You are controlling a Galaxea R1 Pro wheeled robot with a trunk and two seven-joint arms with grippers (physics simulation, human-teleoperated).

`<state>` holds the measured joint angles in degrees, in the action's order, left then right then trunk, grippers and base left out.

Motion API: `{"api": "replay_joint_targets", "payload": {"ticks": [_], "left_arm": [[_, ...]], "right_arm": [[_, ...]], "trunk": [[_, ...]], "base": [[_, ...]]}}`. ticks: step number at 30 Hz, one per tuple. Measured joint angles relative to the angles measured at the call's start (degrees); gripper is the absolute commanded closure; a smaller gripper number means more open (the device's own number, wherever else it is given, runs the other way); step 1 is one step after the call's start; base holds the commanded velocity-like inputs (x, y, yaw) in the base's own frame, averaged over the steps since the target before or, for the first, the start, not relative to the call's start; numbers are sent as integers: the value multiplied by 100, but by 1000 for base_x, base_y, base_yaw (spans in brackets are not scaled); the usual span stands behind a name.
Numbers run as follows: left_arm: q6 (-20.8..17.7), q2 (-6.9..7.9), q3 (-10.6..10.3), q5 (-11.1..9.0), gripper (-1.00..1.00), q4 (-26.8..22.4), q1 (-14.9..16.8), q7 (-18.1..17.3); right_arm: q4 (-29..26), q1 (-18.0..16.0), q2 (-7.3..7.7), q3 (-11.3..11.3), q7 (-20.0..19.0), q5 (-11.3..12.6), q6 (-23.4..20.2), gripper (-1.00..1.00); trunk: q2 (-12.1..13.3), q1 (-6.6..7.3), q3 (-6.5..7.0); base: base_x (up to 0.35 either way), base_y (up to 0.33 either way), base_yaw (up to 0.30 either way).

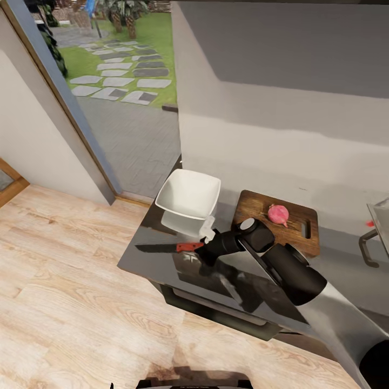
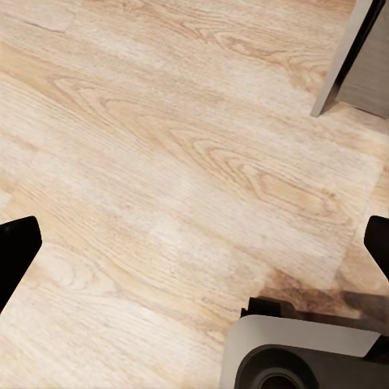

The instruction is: In the kitchen, take the Vidalia onion out of the sink, dice it on the chopping board with the paring knife, put the diced onion into the bowl on the countertop, then place both the paring knife and the chopping board into the sink.

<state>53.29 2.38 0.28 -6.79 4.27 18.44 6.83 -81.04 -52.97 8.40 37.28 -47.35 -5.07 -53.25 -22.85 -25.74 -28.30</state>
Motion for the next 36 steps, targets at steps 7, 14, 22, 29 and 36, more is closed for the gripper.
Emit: {"api": "replay_joint_targets", "payload": {"ticks": [7,14,22,29,36], "left_arm": [[0,0,-5,0,-100,0,0,0],[0,0,-2,0,-100,0,1,-1],[1,0,-2,0,-100,1,1,0],[1,0,-1,-1,-100,1,1,-2],[1,0,-8,0,-100,1,3,-2]], "right_arm": [[-52,0,-102,287,7,-13,9,100],[-1,0,-260,418,28,-6,-17,100],[64,4,-490,388,4,49,-90,100],[12,-4,-714,230,9,44,-130,100],[-106,-43,-862,-45,17,42,-281,100]], "trunk": [[0,0,0],[0,0,0],[2,-1,-1],[2,-2,-1],[2,-1,-1]], "base": [[0,0,0],[0,0,0],[0,0,0],[0,0,0],[0,0,0]]}}
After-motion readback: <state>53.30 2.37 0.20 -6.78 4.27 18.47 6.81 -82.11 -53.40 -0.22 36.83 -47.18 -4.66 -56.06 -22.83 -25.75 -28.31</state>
